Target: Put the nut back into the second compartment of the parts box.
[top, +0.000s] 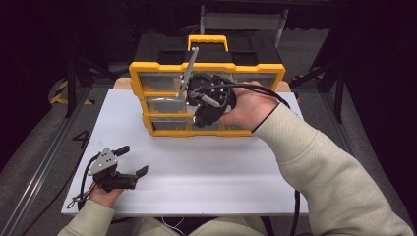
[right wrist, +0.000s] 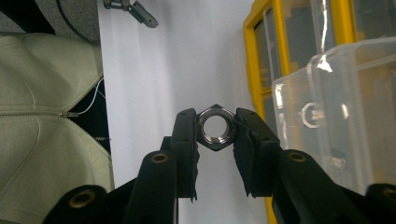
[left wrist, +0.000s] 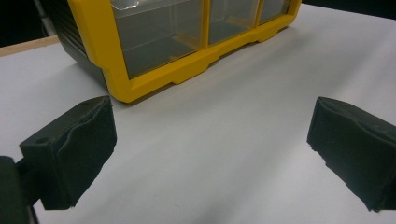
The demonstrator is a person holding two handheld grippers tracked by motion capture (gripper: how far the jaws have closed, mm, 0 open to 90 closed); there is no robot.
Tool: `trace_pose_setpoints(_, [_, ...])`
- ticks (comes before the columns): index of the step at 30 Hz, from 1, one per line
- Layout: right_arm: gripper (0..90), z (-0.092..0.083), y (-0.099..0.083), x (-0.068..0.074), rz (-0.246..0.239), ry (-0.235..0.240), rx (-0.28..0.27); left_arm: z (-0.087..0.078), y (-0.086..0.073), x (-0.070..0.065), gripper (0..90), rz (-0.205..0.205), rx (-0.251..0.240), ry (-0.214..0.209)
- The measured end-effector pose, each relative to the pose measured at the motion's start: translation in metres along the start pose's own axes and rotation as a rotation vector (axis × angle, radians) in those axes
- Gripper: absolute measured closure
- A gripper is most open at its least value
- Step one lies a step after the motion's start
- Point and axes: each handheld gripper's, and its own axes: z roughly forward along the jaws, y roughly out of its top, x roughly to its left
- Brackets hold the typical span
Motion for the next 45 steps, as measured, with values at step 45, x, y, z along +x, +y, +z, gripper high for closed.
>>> trace_pose_setpoints(45, [69.8,0.002,0.002,-0.092,0.19,-0.107,0.042,0.0,0.0,0.0,2.2,-0.006,-0.001,-0.001])
